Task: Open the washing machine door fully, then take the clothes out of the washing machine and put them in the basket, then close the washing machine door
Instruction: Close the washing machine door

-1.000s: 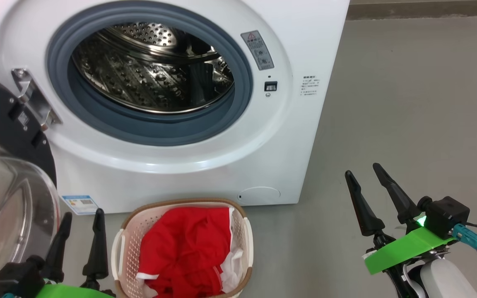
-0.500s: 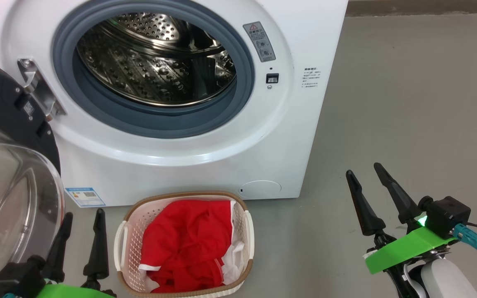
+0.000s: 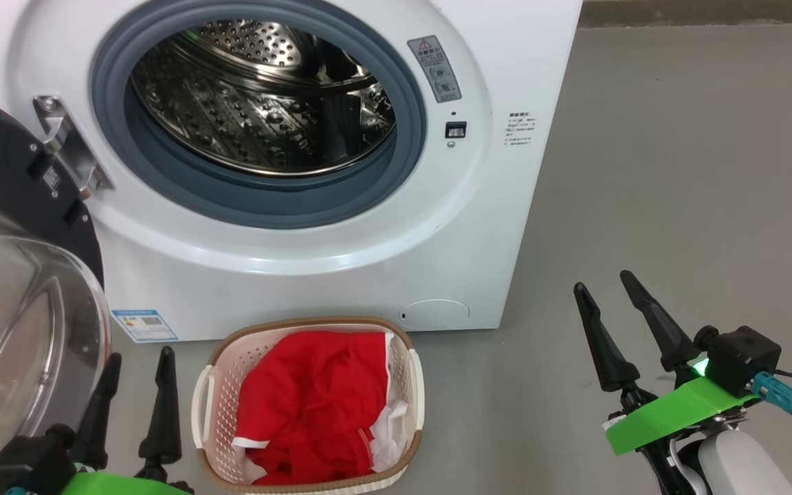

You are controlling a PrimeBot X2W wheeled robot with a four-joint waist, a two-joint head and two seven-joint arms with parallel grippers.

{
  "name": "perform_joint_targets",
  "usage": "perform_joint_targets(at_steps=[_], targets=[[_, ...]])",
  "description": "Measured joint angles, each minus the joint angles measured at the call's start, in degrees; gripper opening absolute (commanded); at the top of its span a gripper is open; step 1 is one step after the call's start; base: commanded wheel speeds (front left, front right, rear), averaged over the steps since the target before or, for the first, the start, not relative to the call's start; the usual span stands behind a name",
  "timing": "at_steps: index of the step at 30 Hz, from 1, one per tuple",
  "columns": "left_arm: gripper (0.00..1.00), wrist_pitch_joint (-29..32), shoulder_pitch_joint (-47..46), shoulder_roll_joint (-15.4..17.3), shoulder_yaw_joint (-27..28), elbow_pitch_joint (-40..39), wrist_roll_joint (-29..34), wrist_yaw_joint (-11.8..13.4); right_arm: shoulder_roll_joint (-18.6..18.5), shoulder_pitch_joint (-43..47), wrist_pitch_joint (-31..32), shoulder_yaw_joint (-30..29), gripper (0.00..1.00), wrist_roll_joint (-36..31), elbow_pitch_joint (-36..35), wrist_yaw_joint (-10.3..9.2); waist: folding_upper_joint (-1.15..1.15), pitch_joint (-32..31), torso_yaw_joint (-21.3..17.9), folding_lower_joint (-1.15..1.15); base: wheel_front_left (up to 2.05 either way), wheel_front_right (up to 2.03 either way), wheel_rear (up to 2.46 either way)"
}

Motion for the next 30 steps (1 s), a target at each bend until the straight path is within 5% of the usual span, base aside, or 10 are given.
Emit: perform_joint_targets(at_steps=[14, 30], targets=[[1.00, 0.0, 0.0, 0.0, 0.0, 0.0, 0.5, 0.0, 0.1, 0.0, 0.0, -0.1, 1.00, 0.0, 0.0, 0.00, 0.00, 0.6, 2.2, 0.00, 0.00, 0.00, 0.00], [1.00, 0.0, 0.0, 0.4, -0.4, 0.4, 1.3, 0.7, -0.1, 0.0, 0.0, 0.9, 1.00, 0.5, 0.7, 0.00, 0.00, -0.4, 9.7, 0.00, 0.00, 0.00, 0.00]])
